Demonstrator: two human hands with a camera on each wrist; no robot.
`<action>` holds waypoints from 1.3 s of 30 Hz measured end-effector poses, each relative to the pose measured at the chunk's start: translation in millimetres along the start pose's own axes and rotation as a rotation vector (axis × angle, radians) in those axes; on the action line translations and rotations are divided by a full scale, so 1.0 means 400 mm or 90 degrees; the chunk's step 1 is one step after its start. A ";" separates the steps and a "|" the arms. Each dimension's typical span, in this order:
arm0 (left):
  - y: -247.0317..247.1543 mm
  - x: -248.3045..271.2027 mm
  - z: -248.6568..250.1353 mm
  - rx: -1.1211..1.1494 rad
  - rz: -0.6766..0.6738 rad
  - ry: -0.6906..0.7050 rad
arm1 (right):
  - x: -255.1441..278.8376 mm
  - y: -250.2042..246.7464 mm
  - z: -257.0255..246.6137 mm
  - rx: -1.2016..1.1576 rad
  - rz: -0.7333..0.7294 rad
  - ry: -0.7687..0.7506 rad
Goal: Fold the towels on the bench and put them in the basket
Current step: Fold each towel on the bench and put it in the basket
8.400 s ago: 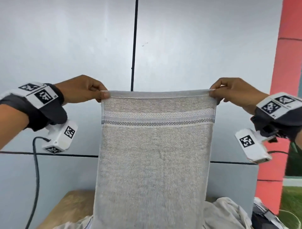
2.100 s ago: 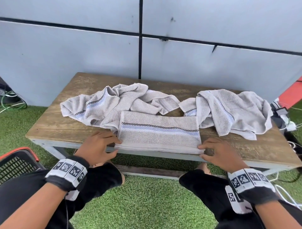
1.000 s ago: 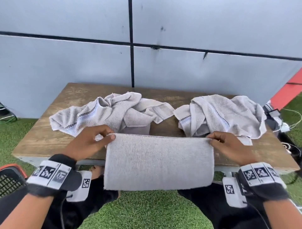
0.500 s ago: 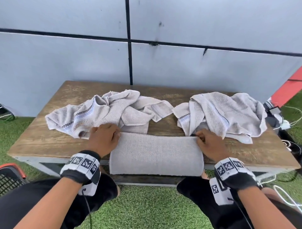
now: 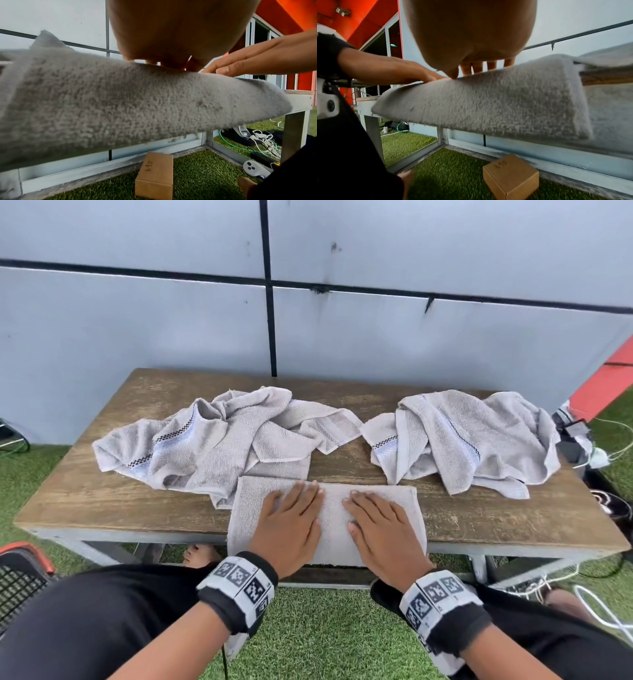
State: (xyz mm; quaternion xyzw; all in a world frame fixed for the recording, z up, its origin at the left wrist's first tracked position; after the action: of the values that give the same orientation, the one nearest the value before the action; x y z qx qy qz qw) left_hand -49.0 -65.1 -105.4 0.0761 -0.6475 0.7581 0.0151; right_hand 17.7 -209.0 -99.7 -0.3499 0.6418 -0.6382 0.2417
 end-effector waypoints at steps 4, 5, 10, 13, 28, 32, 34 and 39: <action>0.005 -0.020 0.003 0.015 0.005 -0.043 | -0.007 0.020 0.000 -0.004 -0.011 0.034; 0.006 -0.024 0.002 0.016 0.008 -0.055 | -0.009 0.022 0.000 -0.005 -0.010 0.044; 0.013 -0.039 -0.027 0.011 0.022 -0.092 | -0.016 0.026 0.016 -0.003 -0.002 0.067; 0.003 -0.033 -0.072 0.012 0.031 -0.122 | -0.007 0.034 0.049 -0.004 0.008 0.089; 0.019 0.112 0.004 0.037 -0.057 -0.091 | 0.069 0.038 0.052 0.027 -0.027 0.102; 0.015 0.050 -0.056 0.039 -0.056 -0.122 | 0.036 0.029 0.034 -0.007 -0.031 0.080; 0.009 0.018 -0.109 0.031 -0.048 -0.124 | 0.007 0.016 0.022 -0.036 -0.035 0.057; -0.018 -0.019 -0.215 0.052 -0.049 -0.151 | -0.061 0.005 -0.011 -0.030 -0.088 0.024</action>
State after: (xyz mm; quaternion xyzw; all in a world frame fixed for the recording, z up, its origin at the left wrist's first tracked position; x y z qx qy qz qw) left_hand -48.9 21.2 -112.2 0.1905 -0.6097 0.7686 -0.0356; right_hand 29.6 -187.8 -104.7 -0.3867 0.6351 -0.6449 0.1765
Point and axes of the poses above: each hand's wrist, its own x-axis away from the middle knuckle, its own y-axis out of the palm, z = x × y, the point moved 6 cm from there along -x, towards the middle knuckle, and after that the axes turned 12 degrees about -z, right-handed, at the moved point
